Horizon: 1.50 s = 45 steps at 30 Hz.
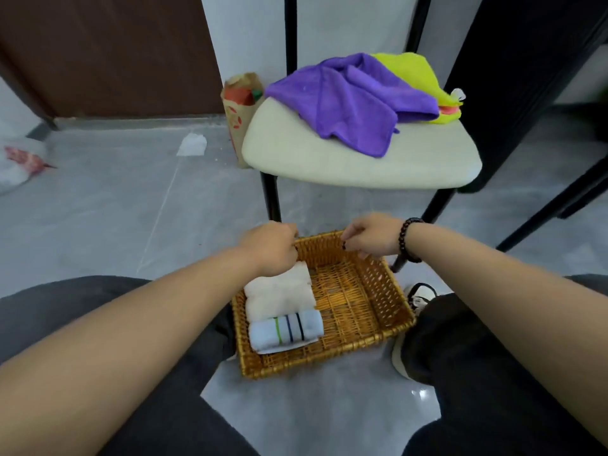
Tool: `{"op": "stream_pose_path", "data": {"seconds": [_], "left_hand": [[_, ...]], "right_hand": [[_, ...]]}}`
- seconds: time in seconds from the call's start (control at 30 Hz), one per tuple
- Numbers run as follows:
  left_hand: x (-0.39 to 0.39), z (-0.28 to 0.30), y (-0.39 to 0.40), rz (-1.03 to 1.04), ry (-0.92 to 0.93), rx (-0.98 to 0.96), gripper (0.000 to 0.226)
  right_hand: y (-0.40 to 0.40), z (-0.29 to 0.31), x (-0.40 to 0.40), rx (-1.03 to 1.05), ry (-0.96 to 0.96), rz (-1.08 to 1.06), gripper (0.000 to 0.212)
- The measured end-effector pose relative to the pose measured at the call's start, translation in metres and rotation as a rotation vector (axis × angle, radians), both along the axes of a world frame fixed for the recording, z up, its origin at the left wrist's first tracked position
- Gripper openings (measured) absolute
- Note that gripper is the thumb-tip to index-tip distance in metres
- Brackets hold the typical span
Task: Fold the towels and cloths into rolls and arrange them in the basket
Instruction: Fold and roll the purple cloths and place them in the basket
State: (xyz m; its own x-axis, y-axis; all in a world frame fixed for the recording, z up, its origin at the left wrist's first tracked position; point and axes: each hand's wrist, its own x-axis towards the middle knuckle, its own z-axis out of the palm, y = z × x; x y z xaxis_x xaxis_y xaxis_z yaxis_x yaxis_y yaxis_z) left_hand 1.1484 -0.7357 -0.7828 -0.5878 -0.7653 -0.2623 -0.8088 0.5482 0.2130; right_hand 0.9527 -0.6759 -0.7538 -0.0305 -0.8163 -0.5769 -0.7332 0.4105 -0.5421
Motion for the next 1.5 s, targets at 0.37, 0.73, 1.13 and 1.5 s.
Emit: {"op": "stream_pose_path", "data": {"seconds": [0.37,0.73,1.13,1.5], "left_hand": [[-0.018,0.052,-0.005,-0.010,0.219,0.038,0.036],[-0.047,0.059,-0.029,0.089,0.498,-0.005,0.027],[-0.080,0.065,-0.085,0.179,0.667,0.045,0.021],[-0.087,0.059,-0.110,0.377,0.710,0.082,0.046]], "right_hand": [[0.025,0.052,-0.013,-0.058,0.070,0.041,0.030],[0.012,0.072,-0.023,-0.208,0.156,-0.062,0.026],[-0.061,0.062,-0.048,-0.457,-0.092,-0.759,0.033],[-0.083,0.064,-0.059,-0.438,-0.247,-0.738,0.022]]}}
